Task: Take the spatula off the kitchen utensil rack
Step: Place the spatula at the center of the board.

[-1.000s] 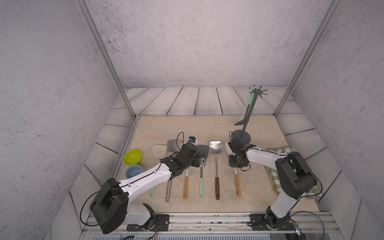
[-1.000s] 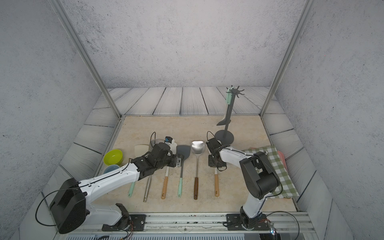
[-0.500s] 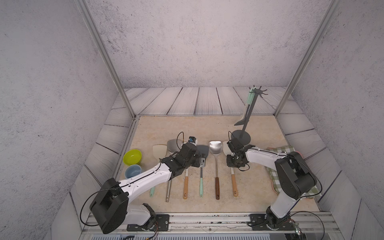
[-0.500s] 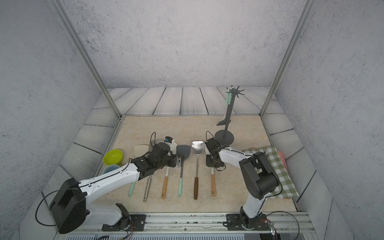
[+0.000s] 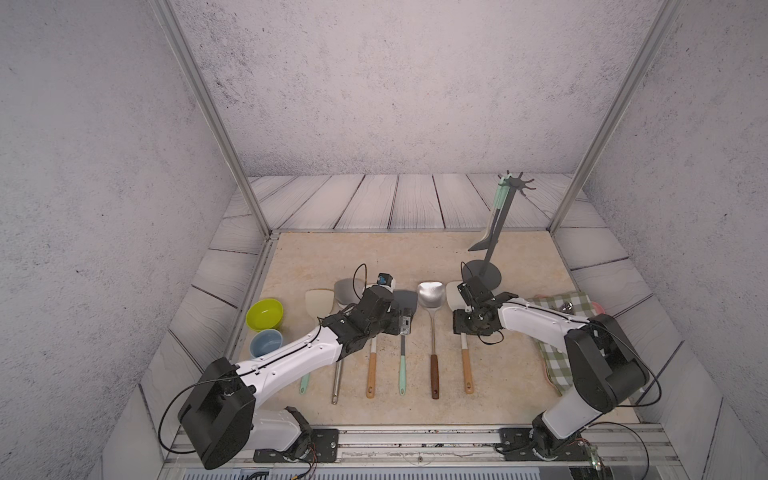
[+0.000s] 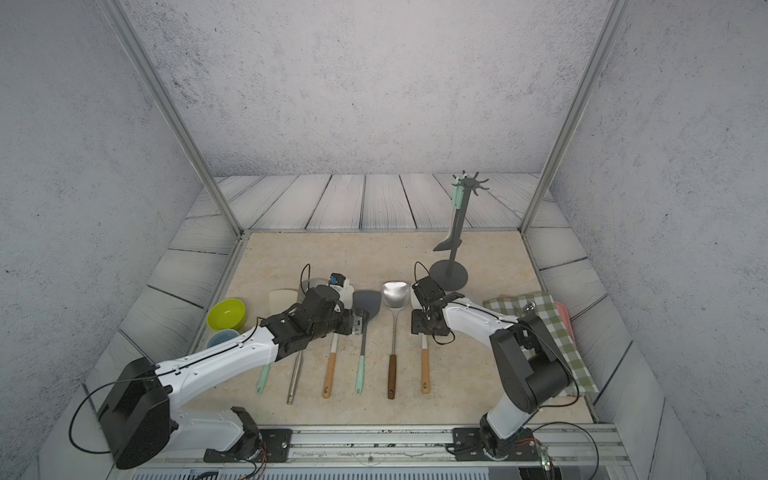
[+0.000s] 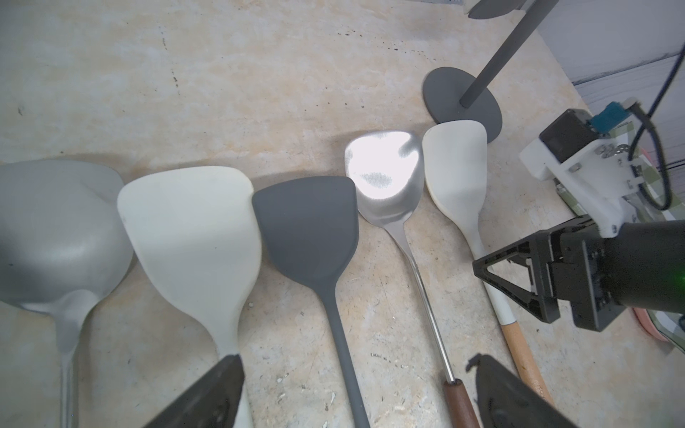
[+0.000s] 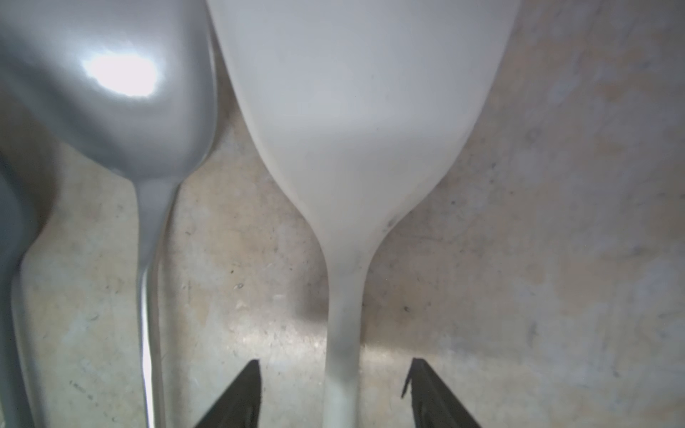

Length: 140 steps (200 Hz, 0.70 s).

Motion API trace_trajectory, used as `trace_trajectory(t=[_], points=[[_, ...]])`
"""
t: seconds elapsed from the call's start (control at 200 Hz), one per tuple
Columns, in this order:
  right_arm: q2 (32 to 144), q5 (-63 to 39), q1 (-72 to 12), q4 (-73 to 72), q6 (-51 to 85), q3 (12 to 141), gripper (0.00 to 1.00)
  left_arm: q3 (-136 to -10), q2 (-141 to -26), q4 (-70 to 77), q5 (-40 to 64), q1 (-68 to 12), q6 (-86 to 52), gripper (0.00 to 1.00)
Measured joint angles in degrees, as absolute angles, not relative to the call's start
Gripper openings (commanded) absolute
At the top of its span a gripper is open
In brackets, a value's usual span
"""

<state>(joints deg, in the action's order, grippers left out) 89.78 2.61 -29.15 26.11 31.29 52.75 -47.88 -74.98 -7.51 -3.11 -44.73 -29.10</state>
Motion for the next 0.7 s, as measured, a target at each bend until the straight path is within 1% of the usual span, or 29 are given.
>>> trace_trajectory(t=[0.095, 0.185, 0.26, 0.4, 0.575, 0.701], points=[[84.0, 3.1, -29.1, 25.9, 30.3, 50.8, 0.83, -46.8, -72.6, -6.9, -2.7, -44.7, -29.1, 0.99], [78.7, 3.3, -29.1, 25.7, 29.5, 48.7, 0.94, -44.8, -70.1, -5.2, -2.0, -44.7, -28.8, 0.99], [74.2, 3.7, -29.1, 25.7, 28.8, 47.1, 1.0, -42.7, -68.1, -3.5, -1.9, -44.7, -28.5, 0.99], [65.8, 6.5, -29.2, 23.7, 28.4, 43.2, 0.99, -38.7, -65.0, -0.1, -2.2, -44.7, -28.0, 0.99], [53.4, 10.2, -29.2, 15.8, 28.5, 31.4, 0.99, -34.7, -61.9, 4.0, -3.3, -44.7, -26.9, 0.99], [49.1, 12.2, -29.2, 12.4, 28.3, 27.0, 0.99, -33.6, -61.5, 6.0, -3.5, -44.7, -26.8, 0.99]])
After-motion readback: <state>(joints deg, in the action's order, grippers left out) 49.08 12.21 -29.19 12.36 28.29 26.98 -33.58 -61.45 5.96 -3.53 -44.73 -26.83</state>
